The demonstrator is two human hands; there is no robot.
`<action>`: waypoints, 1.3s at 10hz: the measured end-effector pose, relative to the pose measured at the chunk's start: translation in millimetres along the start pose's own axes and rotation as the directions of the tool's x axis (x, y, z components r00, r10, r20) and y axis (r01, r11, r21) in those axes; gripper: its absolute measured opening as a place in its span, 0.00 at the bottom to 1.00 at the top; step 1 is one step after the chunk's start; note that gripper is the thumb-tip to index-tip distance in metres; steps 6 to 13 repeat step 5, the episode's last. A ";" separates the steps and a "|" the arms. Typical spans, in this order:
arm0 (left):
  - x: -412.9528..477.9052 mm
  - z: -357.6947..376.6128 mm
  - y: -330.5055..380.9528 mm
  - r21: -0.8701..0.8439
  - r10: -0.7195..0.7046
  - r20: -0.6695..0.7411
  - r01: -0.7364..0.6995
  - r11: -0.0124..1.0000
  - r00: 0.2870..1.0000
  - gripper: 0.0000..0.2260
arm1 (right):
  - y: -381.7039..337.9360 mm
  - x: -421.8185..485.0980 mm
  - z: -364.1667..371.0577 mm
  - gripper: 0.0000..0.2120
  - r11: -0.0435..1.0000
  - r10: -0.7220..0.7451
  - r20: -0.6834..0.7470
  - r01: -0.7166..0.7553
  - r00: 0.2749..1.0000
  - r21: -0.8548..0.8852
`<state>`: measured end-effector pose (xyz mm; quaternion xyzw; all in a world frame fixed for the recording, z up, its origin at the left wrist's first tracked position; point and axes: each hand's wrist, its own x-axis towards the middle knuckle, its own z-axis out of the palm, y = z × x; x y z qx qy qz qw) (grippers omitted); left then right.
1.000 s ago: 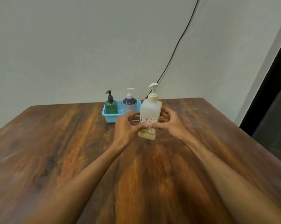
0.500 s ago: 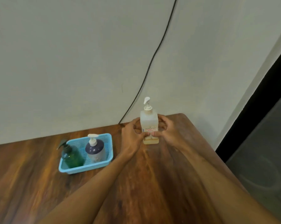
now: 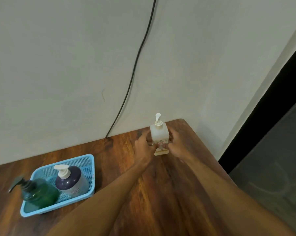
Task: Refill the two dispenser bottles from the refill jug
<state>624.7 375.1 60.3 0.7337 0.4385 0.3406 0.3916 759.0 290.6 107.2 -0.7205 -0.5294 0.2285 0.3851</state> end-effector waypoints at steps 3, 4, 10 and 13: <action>-3.2 14.8 -7.6 0.014 -0.026 0.038 0.025 1.000 0.999 0.28 | 5.9 0.2 11.9 0.29 0.968 0.171 0.008 -0.169 0.985 0.183; -8.8 4.6 0.5 0.008 -0.037 0.097 0.036 0.999 0.995 0.30 | 8.5 2.1 13.2 0.33 0.937 0.213 0.016 -0.209 0.977 0.278; -24.1 -15.1 13.3 0.020 -0.060 0.088 0.059 0.998 0.994 0.31 | 9.0 -11.8 12.8 0.34 0.963 0.187 -0.063 -0.170 0.980 0.210; -24.1 -15.1 13.3 0.020 -0.060 0.088 0.059 0.998 0.994 0.31 | 9.0 -11.8 12.8 0.34 0.963 0.187 -0.063 -0.170 0.980 0.210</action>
